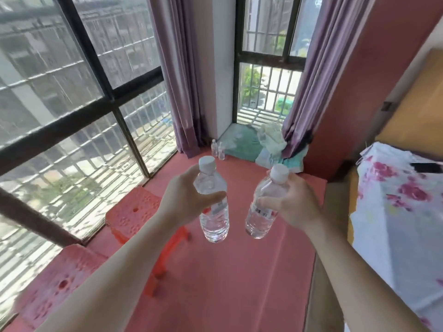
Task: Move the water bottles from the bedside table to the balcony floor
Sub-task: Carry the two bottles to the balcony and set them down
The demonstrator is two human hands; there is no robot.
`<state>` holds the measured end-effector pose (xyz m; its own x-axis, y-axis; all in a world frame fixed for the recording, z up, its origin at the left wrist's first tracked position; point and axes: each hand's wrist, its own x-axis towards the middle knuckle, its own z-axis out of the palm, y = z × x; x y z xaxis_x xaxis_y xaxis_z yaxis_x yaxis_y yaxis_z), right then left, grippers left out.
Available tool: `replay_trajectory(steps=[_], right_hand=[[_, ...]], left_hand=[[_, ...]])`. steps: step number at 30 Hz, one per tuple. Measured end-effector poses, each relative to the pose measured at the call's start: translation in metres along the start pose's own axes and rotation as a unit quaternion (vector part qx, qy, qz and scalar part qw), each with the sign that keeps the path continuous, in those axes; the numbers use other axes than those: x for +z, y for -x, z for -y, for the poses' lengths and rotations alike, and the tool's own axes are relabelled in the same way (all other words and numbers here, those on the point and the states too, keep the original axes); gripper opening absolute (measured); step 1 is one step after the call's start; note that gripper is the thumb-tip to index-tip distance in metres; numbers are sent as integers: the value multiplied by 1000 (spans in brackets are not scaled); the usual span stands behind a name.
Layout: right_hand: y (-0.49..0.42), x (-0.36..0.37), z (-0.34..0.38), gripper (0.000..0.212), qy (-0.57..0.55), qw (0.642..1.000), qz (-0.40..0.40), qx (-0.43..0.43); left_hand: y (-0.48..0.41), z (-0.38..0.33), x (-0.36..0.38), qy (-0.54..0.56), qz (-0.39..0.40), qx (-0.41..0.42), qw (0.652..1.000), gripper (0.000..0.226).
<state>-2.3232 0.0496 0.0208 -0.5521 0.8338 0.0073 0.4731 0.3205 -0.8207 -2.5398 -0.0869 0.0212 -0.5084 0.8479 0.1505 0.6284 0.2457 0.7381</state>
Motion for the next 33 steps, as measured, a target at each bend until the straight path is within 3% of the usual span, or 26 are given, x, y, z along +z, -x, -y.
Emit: replay_trajectory(steps=[8,16,20,24,28,33], right_hand=[[-158,23,20,42,-6,999,28,-15],[-293,52,34,35,12,999,-28,12],[-342,42,35,29,-2,998,-59,37],[-406,27,17,26,-12,995,-80,56],[-486,15,-18,38,-31,994,-80,65],[-591,-5,-44,26,-24,997,-54,53]], left_hand=[[-144,40,-14,18,-14,-9,1000,52],[-312,81,-18,48,35,27,998,40],[-386,81,-5,42,77,50,995,45],[-461,79,22,36,102,54,993,42],[-535,81,56,14,100,63,993,44],[-633,80,86,-13,93,25,995,53]])
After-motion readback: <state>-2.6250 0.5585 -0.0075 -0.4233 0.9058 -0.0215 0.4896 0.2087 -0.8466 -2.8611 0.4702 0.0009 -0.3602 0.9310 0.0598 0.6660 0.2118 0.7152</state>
